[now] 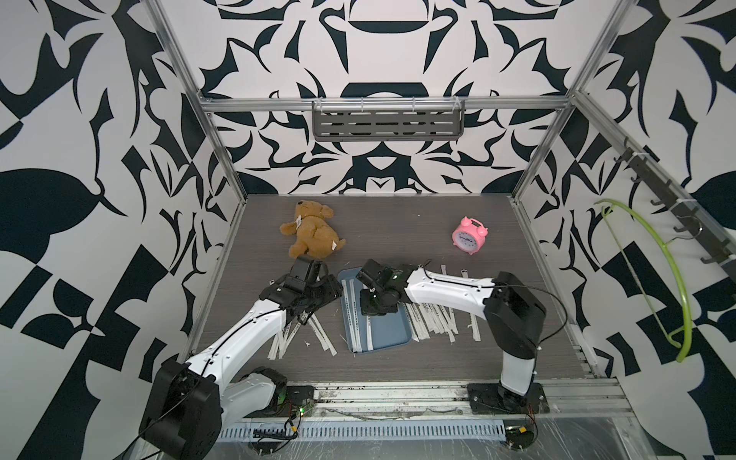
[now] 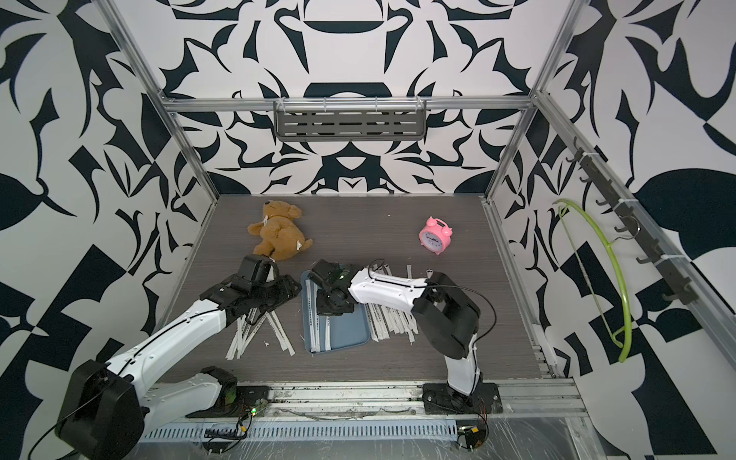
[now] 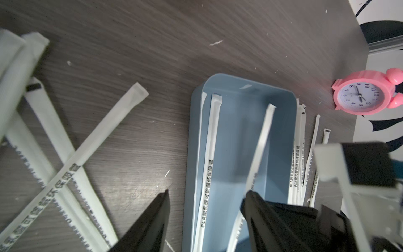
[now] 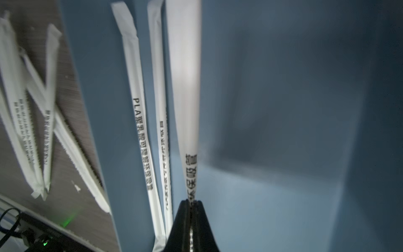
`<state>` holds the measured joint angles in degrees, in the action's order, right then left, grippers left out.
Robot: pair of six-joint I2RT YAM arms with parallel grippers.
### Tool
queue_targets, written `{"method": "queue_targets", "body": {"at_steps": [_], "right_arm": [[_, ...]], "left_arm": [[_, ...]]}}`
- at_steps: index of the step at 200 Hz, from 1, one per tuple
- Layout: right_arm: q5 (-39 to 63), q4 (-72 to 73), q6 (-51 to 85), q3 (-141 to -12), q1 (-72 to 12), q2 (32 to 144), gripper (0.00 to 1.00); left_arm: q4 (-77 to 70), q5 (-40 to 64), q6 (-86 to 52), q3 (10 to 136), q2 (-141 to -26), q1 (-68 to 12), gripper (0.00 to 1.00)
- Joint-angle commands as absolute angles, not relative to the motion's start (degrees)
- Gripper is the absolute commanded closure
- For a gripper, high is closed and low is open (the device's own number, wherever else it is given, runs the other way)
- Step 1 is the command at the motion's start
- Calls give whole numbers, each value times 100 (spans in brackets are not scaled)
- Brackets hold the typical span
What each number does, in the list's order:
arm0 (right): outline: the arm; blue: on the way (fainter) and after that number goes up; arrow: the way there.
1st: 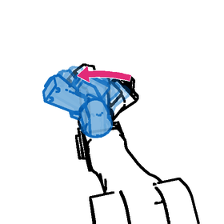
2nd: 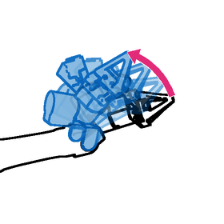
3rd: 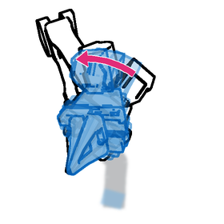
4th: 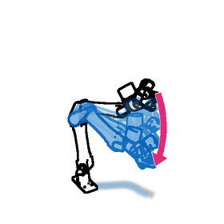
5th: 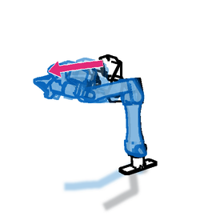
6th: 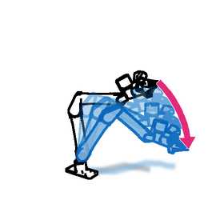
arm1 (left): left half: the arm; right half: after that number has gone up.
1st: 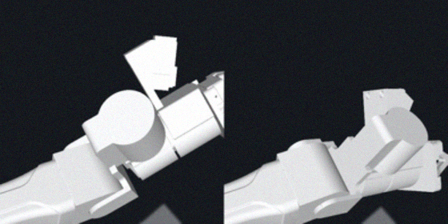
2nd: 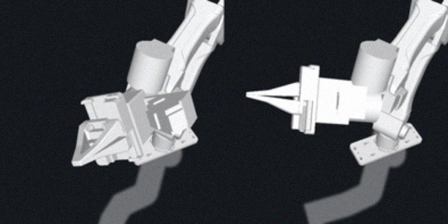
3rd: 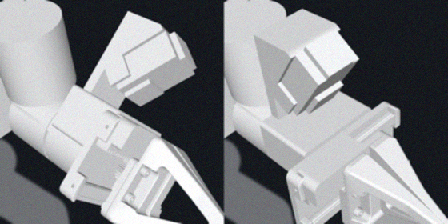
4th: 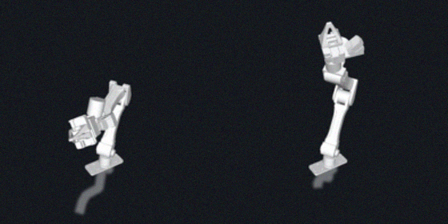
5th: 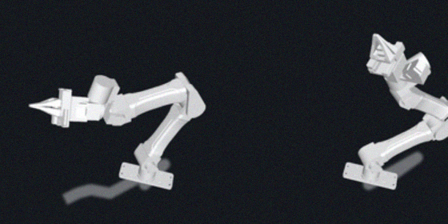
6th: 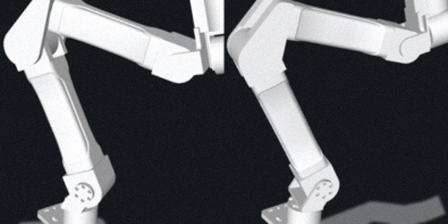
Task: Put the straws into the storage box
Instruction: Place the straw in the storage box.
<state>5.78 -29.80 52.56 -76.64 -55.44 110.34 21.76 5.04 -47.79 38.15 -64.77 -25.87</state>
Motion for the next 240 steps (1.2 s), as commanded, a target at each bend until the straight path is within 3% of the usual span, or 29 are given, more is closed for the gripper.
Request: {"method": "queue_targets", "body": {"at_steps": [1,139,240], "right_arm": [[860,-2536,5630,-7664,-5572,11088,94],[1485,-3527,4921,-8446,-5521,11760,93],[1188,-3867,4653,-8637,-5515,11663,76]], "left_arm": [[1906,745,-4891,3630,-6588,-2566,40],[1529,868,-4878,3463,-6933,-2575,43],[1705,791,-4798,3538,-6819,-2575,44]]}}
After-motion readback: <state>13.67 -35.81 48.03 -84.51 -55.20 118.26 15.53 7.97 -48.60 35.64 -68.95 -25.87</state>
